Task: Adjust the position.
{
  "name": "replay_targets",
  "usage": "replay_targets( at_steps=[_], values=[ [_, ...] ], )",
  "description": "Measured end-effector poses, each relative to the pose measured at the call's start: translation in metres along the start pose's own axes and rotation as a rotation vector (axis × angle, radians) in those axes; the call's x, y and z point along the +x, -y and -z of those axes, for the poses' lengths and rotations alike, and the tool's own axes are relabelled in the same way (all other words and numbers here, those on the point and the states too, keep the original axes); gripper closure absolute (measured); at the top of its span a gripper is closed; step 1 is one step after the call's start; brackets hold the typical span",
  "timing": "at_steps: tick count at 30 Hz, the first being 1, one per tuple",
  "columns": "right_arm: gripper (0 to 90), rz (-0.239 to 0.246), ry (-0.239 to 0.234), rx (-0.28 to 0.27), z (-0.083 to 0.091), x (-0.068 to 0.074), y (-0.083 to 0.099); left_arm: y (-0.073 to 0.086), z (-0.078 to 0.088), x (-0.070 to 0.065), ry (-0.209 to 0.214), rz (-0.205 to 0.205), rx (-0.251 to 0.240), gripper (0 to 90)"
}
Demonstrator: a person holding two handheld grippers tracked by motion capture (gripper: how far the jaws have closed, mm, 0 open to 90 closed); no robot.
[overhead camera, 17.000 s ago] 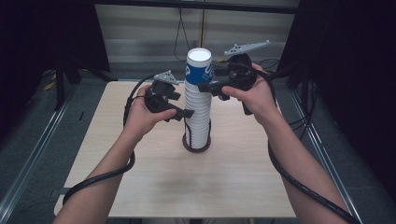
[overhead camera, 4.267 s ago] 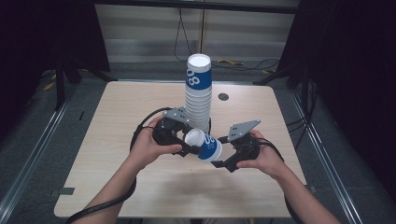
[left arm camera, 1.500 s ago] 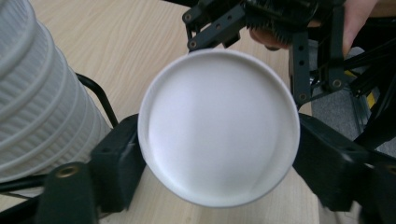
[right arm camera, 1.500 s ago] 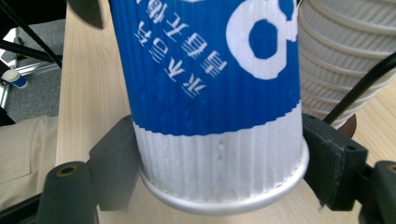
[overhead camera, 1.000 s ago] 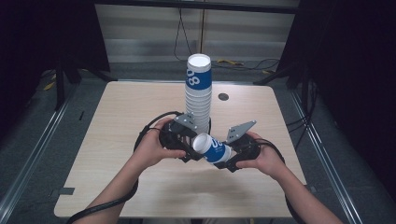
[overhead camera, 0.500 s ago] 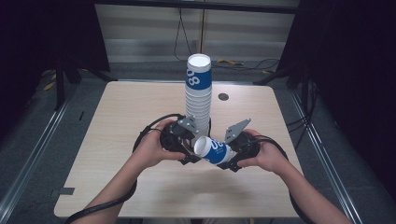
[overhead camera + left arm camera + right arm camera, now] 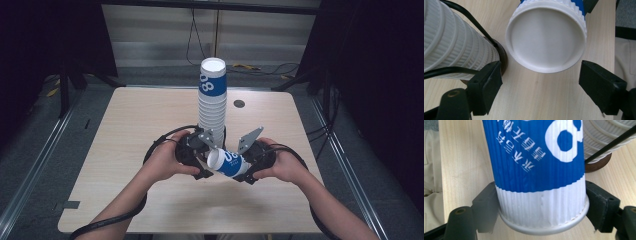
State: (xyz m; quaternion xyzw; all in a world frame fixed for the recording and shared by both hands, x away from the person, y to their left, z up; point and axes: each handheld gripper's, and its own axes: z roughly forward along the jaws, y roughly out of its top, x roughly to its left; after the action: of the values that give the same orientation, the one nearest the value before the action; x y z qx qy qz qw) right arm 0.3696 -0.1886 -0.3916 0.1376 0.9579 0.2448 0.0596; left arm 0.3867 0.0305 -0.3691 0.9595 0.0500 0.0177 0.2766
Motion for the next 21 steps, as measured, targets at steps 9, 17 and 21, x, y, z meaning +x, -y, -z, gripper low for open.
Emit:
replay_targets(
  at_steps=[9,17,21],
  values=[
    [22.1,0.036,-0.008,0.037,-0.004,0.002,-0.005,-0.007,-0.005,-0.004,-0.013,-0.049,0.075,18.6],
    [22.0,0.034,-0.011,0.062,-0.006,0.003,-0.005,-0.013,-0.006,-0.006,-0.018,-0.067,0.105,19.5],
    [22.0,0.040,-0.012,0.069,-0.007,0.004,-0.006,-0.014,-0.008,-0.007,-0.019,-0.067,0.108,19.8]
  ],
)
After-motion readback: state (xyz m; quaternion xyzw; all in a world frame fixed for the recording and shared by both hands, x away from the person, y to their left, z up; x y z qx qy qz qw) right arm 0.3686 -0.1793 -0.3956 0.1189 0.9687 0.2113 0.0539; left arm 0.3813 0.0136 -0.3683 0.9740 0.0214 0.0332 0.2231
